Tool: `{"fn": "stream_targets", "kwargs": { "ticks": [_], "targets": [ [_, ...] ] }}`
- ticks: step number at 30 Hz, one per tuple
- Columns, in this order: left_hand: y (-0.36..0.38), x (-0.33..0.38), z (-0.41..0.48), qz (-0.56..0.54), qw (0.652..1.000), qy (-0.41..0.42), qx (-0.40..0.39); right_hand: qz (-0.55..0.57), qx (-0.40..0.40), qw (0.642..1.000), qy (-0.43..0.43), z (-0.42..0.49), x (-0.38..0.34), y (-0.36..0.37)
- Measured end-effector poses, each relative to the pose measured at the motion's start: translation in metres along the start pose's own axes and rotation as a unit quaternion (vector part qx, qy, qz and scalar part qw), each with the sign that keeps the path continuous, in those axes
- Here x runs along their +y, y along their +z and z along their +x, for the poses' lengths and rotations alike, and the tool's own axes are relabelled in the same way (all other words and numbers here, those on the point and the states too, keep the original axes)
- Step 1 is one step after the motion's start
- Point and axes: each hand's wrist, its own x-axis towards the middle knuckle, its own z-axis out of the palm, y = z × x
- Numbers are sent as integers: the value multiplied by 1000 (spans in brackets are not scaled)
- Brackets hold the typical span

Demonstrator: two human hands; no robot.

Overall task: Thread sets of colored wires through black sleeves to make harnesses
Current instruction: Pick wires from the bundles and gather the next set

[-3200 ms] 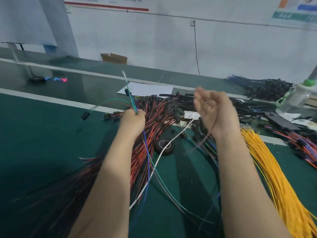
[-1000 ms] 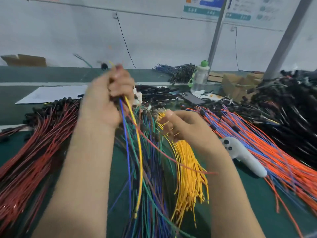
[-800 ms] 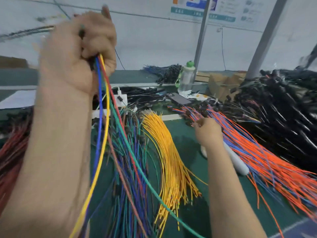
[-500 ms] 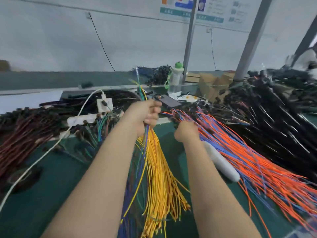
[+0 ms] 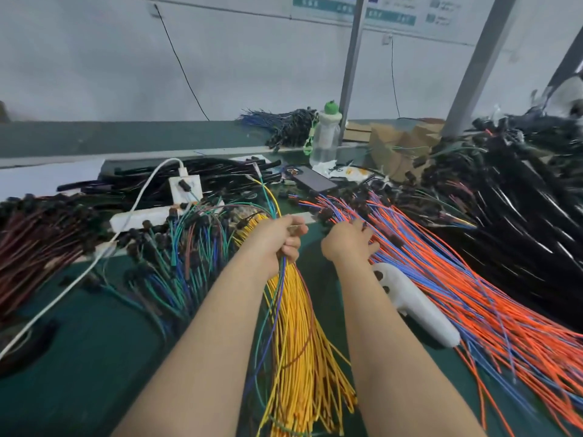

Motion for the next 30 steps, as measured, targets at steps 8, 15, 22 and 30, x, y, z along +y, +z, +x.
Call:
{"fn": "stream_targets", "kwargs": {
  "ticks": [8, 15, 22, 30],
  "targets": [
    [-4, -1, -2, 23, 999, 22, 16, 146, 140, 977, -65, -1, -4, -7],
    [1, -5, 2, 16, 997, 74, 25, 285, 2, 925, -251, -24, -33, -36],
    [5, 0, 4, -57, 989, 111, 75, 247, 37, 936, -247, -42, -28, -34],
    [4, 18, -3, -13, 977, 192, 91, 170, 38, 934, -313, -60, -30, -37]
  ]
}}
